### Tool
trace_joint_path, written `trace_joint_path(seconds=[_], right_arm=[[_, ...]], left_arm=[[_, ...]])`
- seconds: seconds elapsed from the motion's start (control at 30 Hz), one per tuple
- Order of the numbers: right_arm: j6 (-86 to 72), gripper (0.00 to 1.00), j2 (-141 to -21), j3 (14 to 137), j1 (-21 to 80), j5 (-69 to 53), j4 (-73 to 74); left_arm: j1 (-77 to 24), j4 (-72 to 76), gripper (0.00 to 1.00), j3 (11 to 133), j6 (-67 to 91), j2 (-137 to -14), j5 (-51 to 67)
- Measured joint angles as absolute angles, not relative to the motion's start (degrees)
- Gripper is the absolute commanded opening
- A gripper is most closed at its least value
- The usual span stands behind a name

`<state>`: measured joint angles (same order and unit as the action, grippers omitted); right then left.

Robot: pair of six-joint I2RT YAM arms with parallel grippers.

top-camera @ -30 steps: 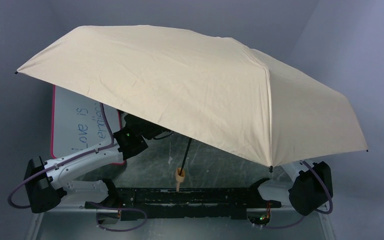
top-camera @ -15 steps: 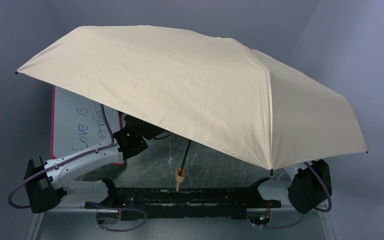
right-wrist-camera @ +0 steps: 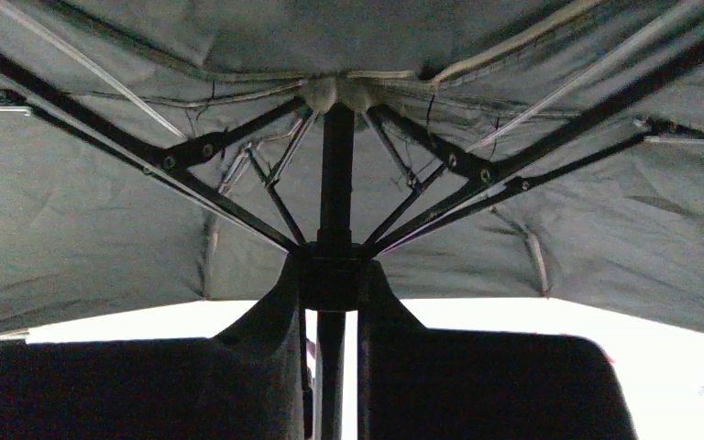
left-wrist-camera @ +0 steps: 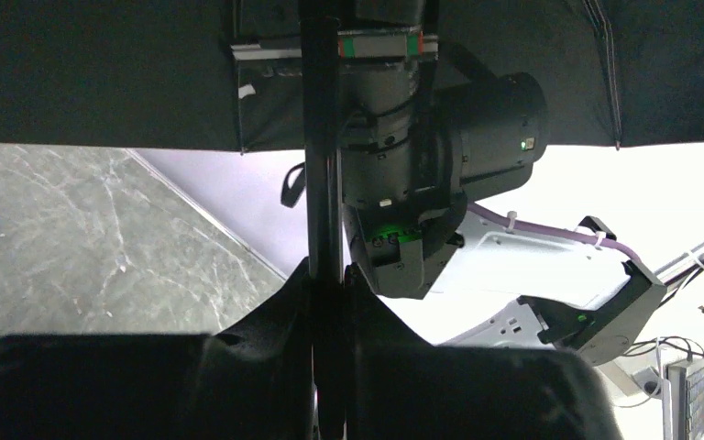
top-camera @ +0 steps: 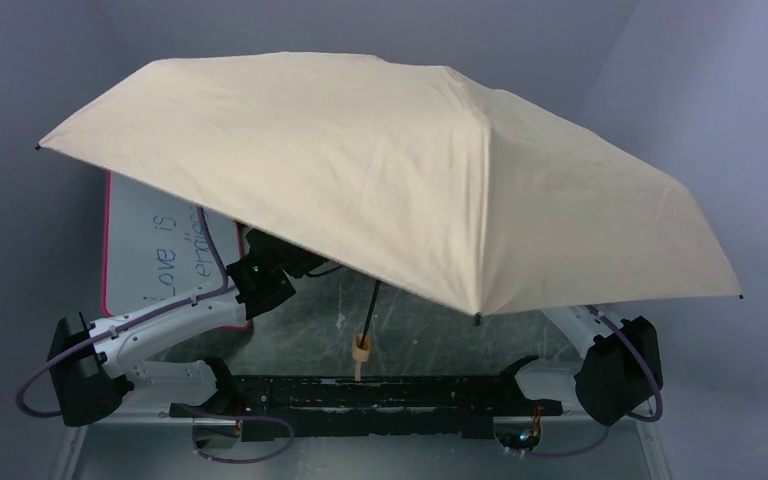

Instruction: Put away the umbrella

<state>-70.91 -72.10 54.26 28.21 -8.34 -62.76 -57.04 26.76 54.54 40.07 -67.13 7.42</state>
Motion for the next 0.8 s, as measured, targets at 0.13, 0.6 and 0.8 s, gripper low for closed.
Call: trace_joint_path(seconds=[0.13, 0.6, 0.8], right_arm=[[-68.88, 0.00, -70.89, 53.93, 29.04, -9.93, -60.82], [-59.55, 0.00, -61.82, 44.01, 37.43, 2.35, -56.64], [-56.71, 0.00, -58.35, 38.41, 40.91, 9.74, -55.79]], left_arm=[[-56.69, 27.51, 0.05, 54.57, 40.07, -67.02, 7.01], [-57.36, 23.11, 0.05, 54.57, 39.66, -66.98, 7.77], [-58.22, 17.08, 0.05, 54.57, 38.79, -66.98, 7.81]])
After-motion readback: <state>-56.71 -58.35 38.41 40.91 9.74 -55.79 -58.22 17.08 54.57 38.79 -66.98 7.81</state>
